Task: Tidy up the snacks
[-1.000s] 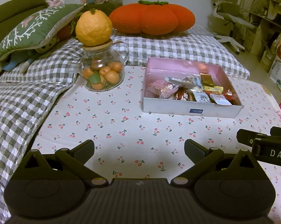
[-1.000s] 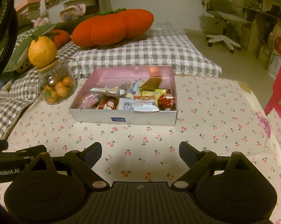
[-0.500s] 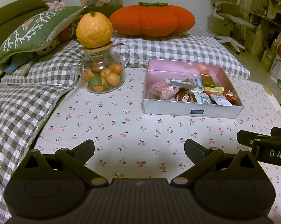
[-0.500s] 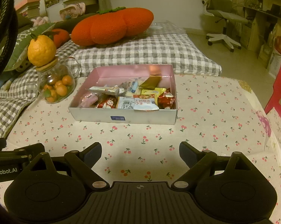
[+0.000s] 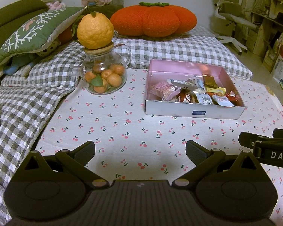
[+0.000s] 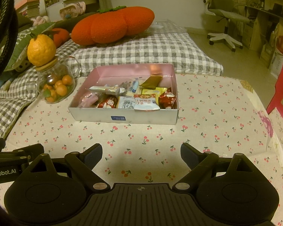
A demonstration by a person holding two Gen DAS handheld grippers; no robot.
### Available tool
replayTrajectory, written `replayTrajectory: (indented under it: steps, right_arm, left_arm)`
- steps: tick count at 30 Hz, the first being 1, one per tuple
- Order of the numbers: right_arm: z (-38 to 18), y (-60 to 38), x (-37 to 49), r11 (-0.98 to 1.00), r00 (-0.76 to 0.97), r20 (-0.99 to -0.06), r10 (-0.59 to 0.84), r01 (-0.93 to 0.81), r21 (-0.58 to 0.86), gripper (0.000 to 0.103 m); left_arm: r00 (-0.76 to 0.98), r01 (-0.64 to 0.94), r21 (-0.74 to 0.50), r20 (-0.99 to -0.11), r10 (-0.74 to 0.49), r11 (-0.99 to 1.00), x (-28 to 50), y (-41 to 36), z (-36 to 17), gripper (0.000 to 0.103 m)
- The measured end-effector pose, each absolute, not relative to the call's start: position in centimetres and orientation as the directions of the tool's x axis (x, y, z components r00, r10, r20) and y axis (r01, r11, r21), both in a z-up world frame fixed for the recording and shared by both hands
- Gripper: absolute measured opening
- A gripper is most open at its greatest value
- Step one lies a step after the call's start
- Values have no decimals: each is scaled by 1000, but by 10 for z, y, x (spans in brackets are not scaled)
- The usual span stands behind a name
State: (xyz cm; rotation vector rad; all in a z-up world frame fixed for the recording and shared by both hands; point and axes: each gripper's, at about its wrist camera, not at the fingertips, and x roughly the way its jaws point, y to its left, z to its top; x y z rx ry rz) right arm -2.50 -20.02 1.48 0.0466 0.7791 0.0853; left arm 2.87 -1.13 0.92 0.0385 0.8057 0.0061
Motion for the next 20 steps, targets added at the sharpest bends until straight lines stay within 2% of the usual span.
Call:
replayTrajectory:
  steps: [20]
  right_arm:
    - [13, -200, -24, 996, 707, -702, 90, -60, 68, 92]
  left_arm:
    - [693, 27, 37, -721, 7, 999, 28, -14, 7, 103]
